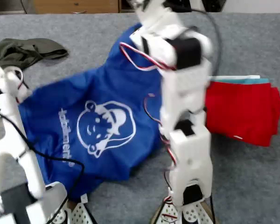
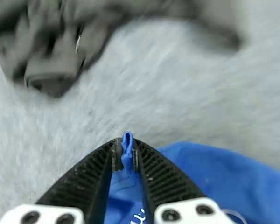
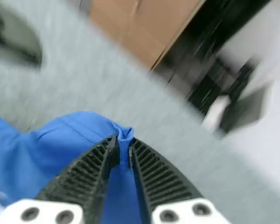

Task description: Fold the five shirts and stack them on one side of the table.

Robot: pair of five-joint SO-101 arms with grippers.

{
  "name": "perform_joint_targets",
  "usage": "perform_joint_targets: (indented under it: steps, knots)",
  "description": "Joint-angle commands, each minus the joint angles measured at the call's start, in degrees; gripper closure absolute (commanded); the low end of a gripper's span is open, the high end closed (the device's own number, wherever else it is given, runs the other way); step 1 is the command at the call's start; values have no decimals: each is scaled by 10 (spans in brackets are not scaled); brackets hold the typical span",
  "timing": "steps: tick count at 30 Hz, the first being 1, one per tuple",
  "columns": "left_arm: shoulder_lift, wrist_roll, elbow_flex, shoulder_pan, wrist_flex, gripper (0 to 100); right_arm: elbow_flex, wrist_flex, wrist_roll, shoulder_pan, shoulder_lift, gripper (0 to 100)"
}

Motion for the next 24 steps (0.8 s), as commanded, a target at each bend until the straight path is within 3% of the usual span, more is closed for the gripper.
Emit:
perform_joint_targets:
  steps: [1, 8, 14, 21, 24]
  knots:
    - [-63, -1, -180, 22, 86, 981, -21, 3, 44, 11, -143, 997]
    - [-102, -2, -425, -29, 145, 981, -20, -56, 45, 36, -269, 997]
    - [-118, -47, -604, -45, 173, 981, -20, -153, 44, 65, -322, 997]
    - [-138, -106, -711, -47, 205, 981, -19, -221, 47, 65, -373, 997]
    - [-155, -116, -722, -87, 215, 981, -18, -211, 76, 80, -393, 997]
